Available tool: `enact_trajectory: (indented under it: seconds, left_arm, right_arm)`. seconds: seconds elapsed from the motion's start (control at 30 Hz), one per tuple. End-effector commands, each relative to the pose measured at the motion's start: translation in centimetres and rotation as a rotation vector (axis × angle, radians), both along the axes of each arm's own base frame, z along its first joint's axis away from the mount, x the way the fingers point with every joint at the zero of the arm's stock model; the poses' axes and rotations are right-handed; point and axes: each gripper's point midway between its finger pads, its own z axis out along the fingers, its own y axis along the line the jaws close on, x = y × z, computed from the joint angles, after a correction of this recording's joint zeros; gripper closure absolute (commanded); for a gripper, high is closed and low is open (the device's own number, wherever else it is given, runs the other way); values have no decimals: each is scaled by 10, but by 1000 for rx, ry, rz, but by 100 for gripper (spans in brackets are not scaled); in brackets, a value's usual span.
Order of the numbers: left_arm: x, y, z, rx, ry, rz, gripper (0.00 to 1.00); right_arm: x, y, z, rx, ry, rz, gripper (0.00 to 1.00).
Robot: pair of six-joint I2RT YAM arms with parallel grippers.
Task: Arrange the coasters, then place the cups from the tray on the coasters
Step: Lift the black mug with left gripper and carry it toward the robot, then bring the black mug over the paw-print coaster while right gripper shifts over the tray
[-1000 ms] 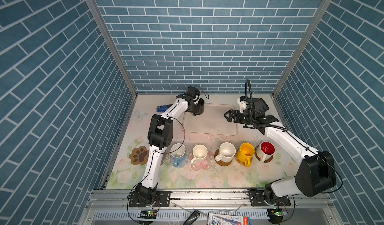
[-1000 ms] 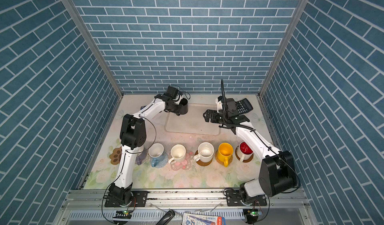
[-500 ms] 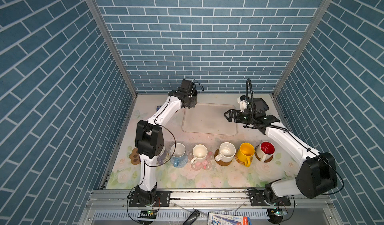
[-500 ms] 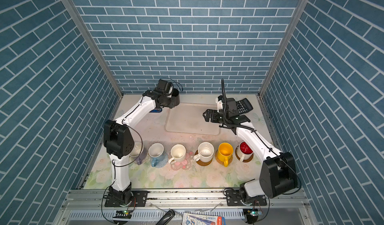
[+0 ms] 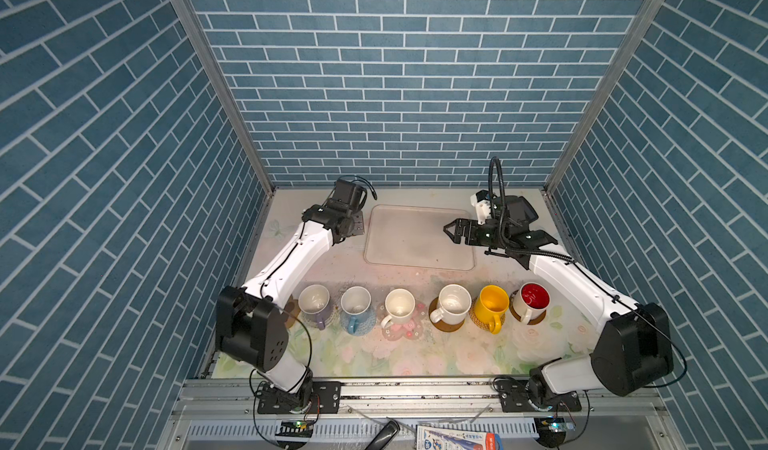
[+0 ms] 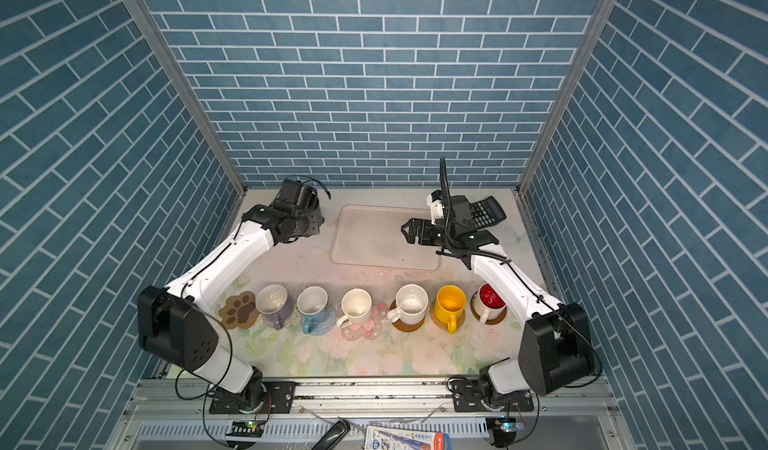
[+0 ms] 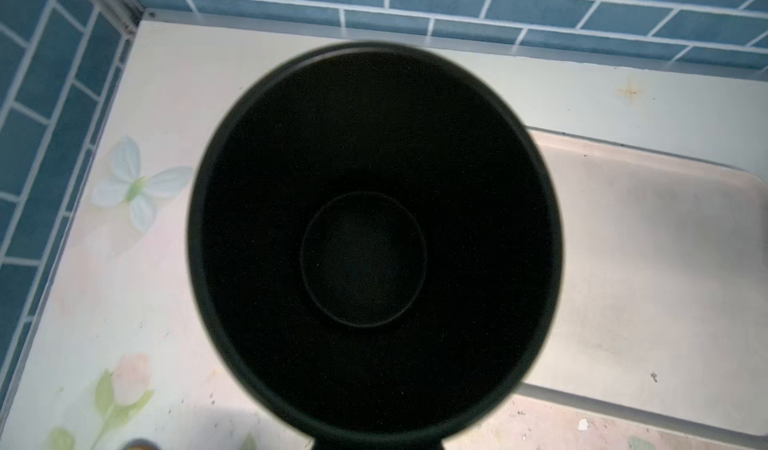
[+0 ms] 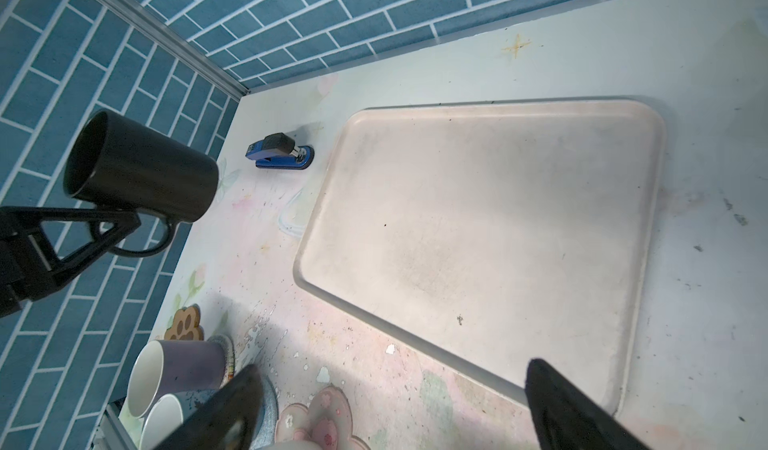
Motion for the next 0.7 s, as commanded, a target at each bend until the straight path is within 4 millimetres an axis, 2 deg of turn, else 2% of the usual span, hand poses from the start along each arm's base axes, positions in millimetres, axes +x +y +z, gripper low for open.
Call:
enact_trajectory:
  seconds: [0.0,0.33,0.5,0.67]
  left_arm:
    - [-11,28,31,-49,-122,117,100]
    - [-90,86,33,-35,-99,265,100]
    - [-121,111,23,-10,-92,376,100]
    - [-144,130,3,2,-81,479,100]
  right_arm:
    - [0,15,-3,-1,0,43,2]
    - [9,75,4,4,-27,139,2]
    - [10,103,0,34,-17,188,2]
    - [8,117,-5,31,-1,222,2]
